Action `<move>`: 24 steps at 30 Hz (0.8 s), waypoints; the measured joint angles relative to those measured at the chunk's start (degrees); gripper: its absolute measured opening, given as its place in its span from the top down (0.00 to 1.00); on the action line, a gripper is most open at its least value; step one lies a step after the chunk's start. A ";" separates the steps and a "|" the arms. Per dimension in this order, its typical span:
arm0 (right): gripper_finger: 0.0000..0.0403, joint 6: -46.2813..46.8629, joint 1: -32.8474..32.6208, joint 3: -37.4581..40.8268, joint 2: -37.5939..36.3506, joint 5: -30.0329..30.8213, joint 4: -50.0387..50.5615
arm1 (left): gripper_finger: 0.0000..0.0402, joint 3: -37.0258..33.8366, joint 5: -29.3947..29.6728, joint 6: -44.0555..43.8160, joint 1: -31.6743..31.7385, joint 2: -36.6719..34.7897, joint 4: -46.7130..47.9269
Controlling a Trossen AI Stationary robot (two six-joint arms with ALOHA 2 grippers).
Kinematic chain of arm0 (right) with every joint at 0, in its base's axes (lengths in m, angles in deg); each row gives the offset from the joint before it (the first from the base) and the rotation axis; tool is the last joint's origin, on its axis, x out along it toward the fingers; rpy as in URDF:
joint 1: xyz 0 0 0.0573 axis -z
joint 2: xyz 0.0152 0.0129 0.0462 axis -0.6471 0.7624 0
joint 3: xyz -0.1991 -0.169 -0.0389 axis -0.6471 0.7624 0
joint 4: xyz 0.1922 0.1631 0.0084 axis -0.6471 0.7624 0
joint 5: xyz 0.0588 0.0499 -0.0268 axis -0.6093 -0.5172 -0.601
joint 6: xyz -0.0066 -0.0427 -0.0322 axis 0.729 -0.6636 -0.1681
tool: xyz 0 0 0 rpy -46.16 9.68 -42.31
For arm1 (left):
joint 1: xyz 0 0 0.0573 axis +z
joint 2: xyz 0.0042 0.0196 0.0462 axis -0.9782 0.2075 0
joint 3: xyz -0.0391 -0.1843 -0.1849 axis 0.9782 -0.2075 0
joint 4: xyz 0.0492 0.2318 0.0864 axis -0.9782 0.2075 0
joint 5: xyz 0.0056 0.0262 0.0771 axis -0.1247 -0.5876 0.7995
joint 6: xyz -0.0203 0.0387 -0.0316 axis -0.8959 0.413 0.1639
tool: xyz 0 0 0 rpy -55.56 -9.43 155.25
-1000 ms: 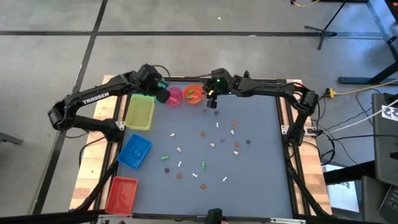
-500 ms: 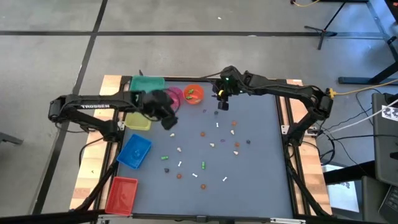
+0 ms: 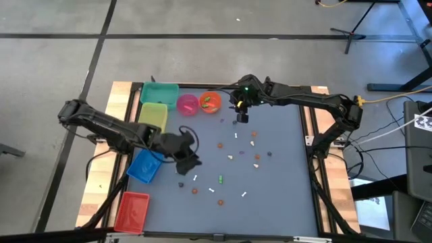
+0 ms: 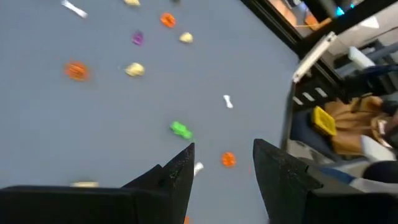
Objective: Sort Halloween decoration
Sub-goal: Put the white bone toy into the yellow bin
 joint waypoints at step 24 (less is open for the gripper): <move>0.66 1.25 0.00 -0.02 0.02 -0.01 0.54 | 0.63 12.24 -7.86 -4.88 -2.49 21.56 9.59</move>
